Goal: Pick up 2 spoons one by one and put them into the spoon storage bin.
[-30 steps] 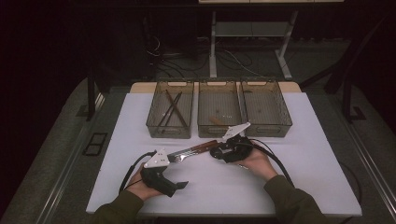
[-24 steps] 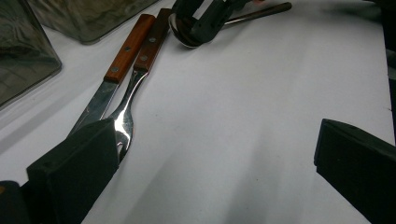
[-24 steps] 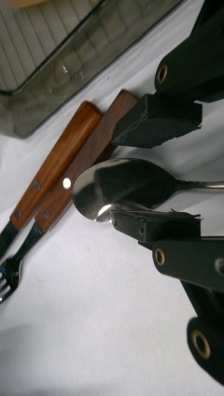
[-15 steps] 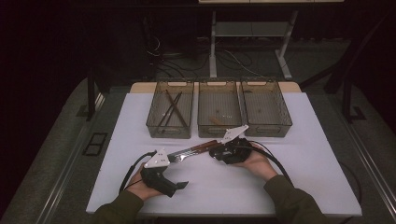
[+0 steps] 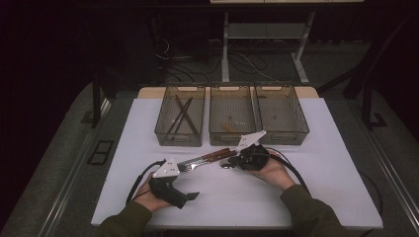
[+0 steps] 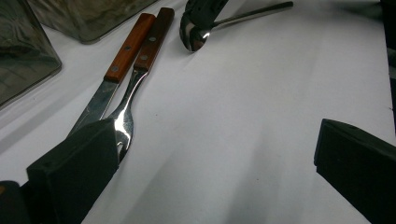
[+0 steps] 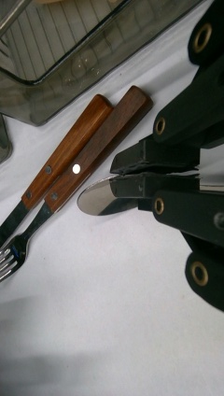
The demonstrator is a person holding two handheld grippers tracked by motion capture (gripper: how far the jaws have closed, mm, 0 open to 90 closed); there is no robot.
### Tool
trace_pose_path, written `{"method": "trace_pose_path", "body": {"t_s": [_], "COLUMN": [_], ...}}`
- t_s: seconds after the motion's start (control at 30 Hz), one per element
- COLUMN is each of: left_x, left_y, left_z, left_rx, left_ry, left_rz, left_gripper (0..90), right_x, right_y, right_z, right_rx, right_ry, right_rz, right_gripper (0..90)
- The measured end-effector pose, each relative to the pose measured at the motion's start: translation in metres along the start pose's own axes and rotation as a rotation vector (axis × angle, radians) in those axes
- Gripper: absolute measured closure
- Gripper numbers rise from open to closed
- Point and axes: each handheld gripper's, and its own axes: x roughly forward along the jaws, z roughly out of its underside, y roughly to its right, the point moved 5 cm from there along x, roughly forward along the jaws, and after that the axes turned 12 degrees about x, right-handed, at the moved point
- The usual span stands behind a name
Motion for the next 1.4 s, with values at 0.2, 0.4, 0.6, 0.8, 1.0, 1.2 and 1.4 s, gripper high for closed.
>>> {"method": "trace_pose_path", "body": {"t_s": [0.2, 0.4, 0.6, 0.8, 1.0, 1.2, 1.4], "left_x": [0.000, 0.000, 0.000, 0.000, 0.000, 0.000, 0.000], "left_y": [0.000, 0.000, 0.000, 0.000, -0.001, -0.001, 0.000], "left_z": [0.000, 0.000, 0.000, 0.000, 0.000, 0.000, 0.000], "left_rx": [0.000, 0.000, 0.001, -0.002, -0.003, -0.003, -0.008], "left_ry": [0.000, 0.002, 0.001, 0.003, 0.003, 0.004, 0.009], "left_rz": [0.000, 0.000, 0.001, 0.000, -0.001, -0.001, -0.001], "left_gripper": [0.0, 0.0, 0.0, 0.0, 0.0, 0.0, 0.0], "right_x": [-0.002, -0.006, -0.015, -0.023, -0.033, -0.040, -0.049], "right_y": [-0.001, -0.001, 0.001, 0.006, 0.011, 0.015, 0.020], "right_z": [0.000, -0.002, -0.008, -0.013, -0.022, -0.029, -0.043], "right_rx": [0.003, 0.015, 0.028, 0.052, 0.063, 0.070, 0.075], "right_ry": [-0.002, 0.007, 0.042, 0.071, 0.114, 0.149, 0.167], "right_rz": [-0.017, -0.039, -0.028, -0.010, 0.006, 0.015, 0.033], "right_gripper": [89.0, 89.0, 89.0, 89.1, 89.1, 89.3, 89.3]}}
